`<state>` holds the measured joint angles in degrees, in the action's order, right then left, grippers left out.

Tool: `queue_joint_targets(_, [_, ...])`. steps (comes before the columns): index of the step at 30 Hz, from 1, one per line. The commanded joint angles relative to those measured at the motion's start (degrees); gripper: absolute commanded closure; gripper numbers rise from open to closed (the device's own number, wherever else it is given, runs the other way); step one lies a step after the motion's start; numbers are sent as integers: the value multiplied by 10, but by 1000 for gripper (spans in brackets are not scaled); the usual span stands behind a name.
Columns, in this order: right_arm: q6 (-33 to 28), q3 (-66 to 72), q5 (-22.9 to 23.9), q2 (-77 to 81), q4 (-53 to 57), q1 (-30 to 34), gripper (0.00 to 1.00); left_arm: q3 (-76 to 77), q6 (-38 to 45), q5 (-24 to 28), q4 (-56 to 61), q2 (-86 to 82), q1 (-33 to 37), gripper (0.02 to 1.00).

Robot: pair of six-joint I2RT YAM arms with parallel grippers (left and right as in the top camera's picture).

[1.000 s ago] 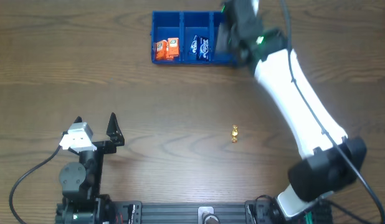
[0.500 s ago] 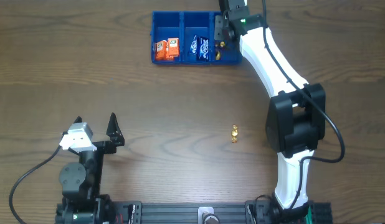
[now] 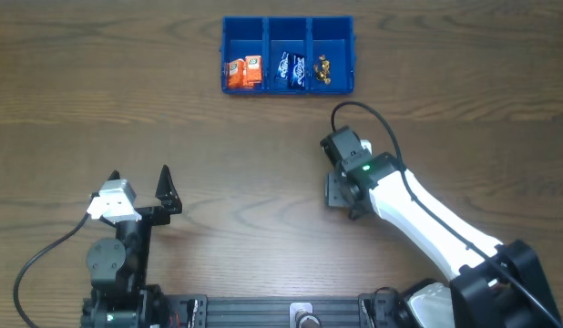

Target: Sort Candies Into Trays

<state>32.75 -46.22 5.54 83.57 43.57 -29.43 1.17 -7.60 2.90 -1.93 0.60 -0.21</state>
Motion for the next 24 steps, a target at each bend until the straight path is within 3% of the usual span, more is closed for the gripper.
queue_joint_targets(1, [48,16,-5,30,-17,-8,332,-9,3,-5,-25,-3,2,20])
queue_joint_targets(15, [45,16,30,85,-72,-1,408,-9,3,-5,-25,-3,2,20])
queue_joint_targets(19, [45,16,30,90,-76,-1,560,-9,3,-5,-25,-3,2,20])
queue_joint_targets(21, [45,16,30,90,-75,-1,700,-9,3,-5,-25,-3,2,20])
queue_joint_targets(24, [46,16,30,90,-76,-1,796,-9,3,-5,-25,-3,2,20])
